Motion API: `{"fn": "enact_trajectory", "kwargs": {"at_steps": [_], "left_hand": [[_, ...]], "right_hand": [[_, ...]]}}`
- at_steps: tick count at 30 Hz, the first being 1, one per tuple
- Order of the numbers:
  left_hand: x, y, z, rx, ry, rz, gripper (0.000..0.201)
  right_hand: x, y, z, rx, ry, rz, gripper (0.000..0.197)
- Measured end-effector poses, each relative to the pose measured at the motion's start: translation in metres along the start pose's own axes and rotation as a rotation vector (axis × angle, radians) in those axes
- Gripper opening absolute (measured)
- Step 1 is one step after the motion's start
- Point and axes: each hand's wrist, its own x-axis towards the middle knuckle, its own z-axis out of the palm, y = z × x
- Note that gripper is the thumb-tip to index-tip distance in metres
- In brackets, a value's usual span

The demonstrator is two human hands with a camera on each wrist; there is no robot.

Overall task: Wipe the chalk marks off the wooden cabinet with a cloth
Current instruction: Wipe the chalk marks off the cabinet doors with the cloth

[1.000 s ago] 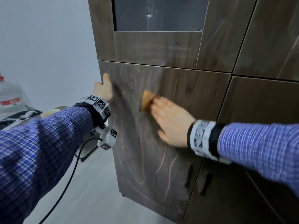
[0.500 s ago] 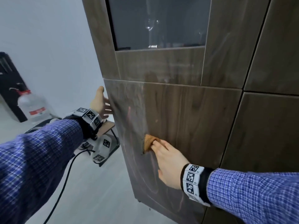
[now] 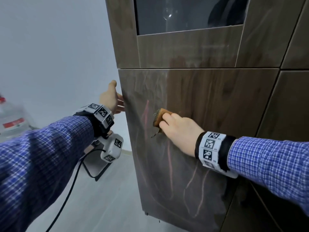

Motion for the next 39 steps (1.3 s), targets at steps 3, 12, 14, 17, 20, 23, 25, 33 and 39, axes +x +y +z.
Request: {"fn": "enact_trajectory", "kwargs": {"at_steps": [3, 12, 14, 17, 20, 23, 25, 33, 39], "left_hand": [[-0.003, 0.005, -0.006, 0.008, -0.054, -0.001, 0.072], [-0.008, -0.015, -0.008, -0.131, -0.101, 0.025, 0.067], [-0.012, -0.029, -0.002, -0.187, -0.113, 0.024, 0.062], [-0.009, -0.057, 0.007, -0.25, -0.097, 0.022, 0.057], [-0.007, -0.075, 0.016, -0.305, -0.06, 0.031, 0.057], [-0.006, -0.087, 0.019, -0.362, -0.051, 0.03, 0.06], [-0.005, -0.093, 0.021, -0.402, -0.068, 0.013, 0.064], [-0.007, -0.086, 0.014, -0.342, -0.121, 0.02, 0.077], [0.003, -0.089, 0.015, -0.422, -0.07, -0.066, 0.066]], "right_hand": [[-0.001, 0.013, -0.026, 0.028, -0.028, 0.153, 0.053], [0.01, 0.021, -0.014, 0.023, 0.118, 0.198, 0.038], [-0.021, -0.008, 0.034, -0.052, -0.046, 0.043, 0.038], [-0.045, -0.025, 0.071, -0.095, -0.171, -0.069, 0.036], [-0.003, -0.003, 0.036, -0.075, -0.022, -0.087, 0.032], [0.069, 0.022, -0.024, -0.053, 0.241, 0.125, 0.037], [0.096, 0.015, -0.03, -0.038, 0.325, 0.218, 0.039], [0.021, -0.075, 0.101, -0.168, -0.255, -0.203, 0.018], [0.145, -0.016, -0.025, -0.165, 0.325, 0.151, 0.029]]}}
